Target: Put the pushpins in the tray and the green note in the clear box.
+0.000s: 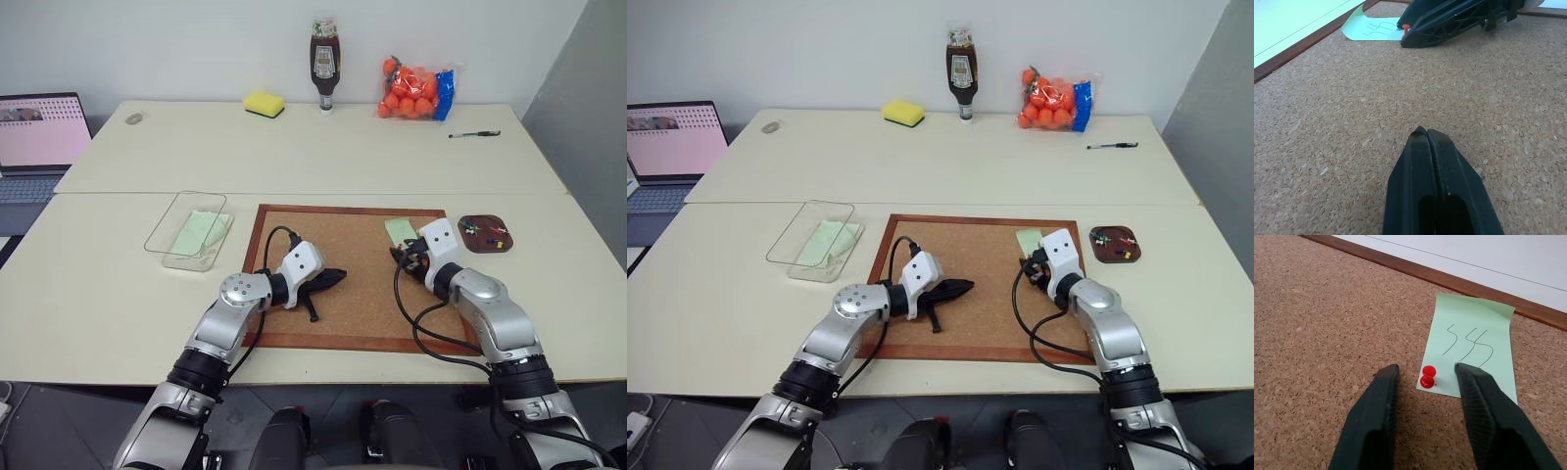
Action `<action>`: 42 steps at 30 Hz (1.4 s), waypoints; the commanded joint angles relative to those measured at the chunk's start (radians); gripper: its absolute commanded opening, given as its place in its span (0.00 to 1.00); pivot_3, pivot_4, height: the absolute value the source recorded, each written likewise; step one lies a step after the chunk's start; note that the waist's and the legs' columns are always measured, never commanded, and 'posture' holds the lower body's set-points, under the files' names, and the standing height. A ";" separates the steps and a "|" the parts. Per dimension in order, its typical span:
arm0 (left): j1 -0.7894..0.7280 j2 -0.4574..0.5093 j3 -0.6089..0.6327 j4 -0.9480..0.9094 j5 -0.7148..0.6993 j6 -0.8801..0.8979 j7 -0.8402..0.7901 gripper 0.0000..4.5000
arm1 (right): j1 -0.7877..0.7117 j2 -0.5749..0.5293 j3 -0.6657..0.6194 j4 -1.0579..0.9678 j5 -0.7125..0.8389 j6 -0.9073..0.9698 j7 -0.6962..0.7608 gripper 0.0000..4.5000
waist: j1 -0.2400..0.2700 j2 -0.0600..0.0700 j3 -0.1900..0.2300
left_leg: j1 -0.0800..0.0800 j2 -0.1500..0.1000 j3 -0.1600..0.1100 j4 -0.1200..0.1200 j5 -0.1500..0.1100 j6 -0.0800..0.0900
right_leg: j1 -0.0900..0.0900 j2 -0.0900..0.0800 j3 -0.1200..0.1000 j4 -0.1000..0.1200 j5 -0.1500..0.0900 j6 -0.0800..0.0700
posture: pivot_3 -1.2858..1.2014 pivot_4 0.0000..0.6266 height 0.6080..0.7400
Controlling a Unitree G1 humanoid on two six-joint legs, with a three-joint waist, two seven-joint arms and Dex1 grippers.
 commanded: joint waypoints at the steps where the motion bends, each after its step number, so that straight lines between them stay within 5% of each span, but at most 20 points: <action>1: 0.032 0.014 -0.021 0.040 0.040 0.022 0.004 0.00 | -0.016 0.003 -0.012 -0.008 0.001 -0.020 0.008 0.24 | 0.000 0.000 0.000 | 0.000 0.000 0.000 0.000 0.000 0.000 | 0.000 0.000 0.000 0.000 0.000 0.000 | 0.52 0.24 1.00; 7: 0.035 0.017 -0.019 0.039 0.040 0.021 0.003 0.00 | -0.016 -0.002 -0.008 -0.012 -0.011 -0.029 0.009 0.01 | 0.000 0.000 0.000 | 0.000 0.000 0.000 0.000 0.000 0.000 | 0.000 0.000 0.000 0.000 0.000 0.000 | 0.52 0.24 1.00; 26: 0.066 0.082 0.015 -0.033 0.021 0.049 -0.015 0.00 | -0.031 -0.033 -0.015 -0.263 -0.037 -0.064 0.005 0.01 | -0.007 0.000 0.000 | -0.004 0.002 0.000 -0.001 0.000 0.000 | -0.004 0.001 0.000 0.001 0.000 0.000 | 0.52 0.24 1.00; 42: 0.031 -0.058 0.182 -0.441 -0.247 0.549 0.215 0.00 | 0.050 -0.069 0.059 -0.480 -0.030 0.040 0.064 0.01 | -0.017 -0.003 0.002 | -0.012 -0.001 -0.003 0.001 0.000 0.000 | -0.011 0.000 0.000 0.001 0.000 0.001 | 0.52 0.24 1.00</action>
